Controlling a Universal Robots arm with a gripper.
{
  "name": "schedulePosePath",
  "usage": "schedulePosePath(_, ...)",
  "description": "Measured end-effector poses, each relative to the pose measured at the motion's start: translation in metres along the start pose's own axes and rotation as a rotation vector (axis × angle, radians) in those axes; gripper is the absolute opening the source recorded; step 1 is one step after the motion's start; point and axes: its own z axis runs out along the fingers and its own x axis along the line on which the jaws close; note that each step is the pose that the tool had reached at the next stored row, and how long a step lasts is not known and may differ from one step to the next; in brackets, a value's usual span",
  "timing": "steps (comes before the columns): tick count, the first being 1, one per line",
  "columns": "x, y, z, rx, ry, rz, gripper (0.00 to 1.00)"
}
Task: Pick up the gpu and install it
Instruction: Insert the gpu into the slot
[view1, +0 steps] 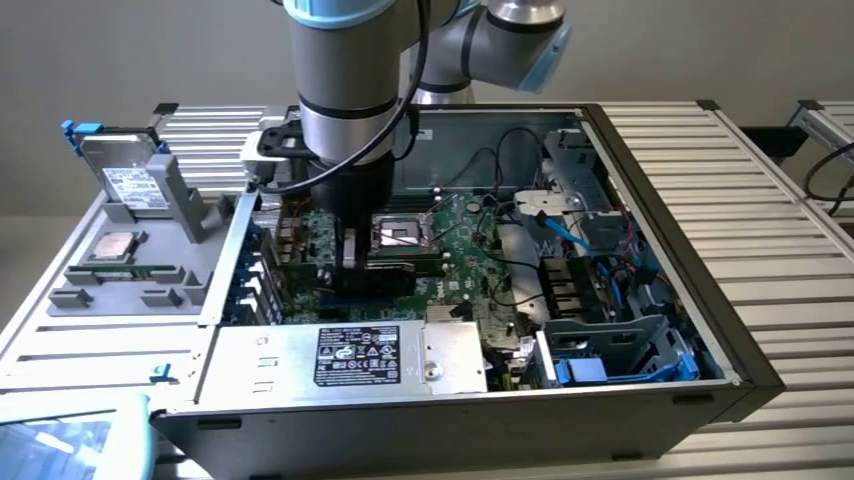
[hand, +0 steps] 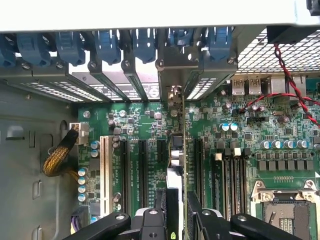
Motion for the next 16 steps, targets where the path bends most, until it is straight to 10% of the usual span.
schedulePosePath(16, -0.0008, 0.0009, -0.0008, -0.0003, 0.0002, 0.0, 0.28)
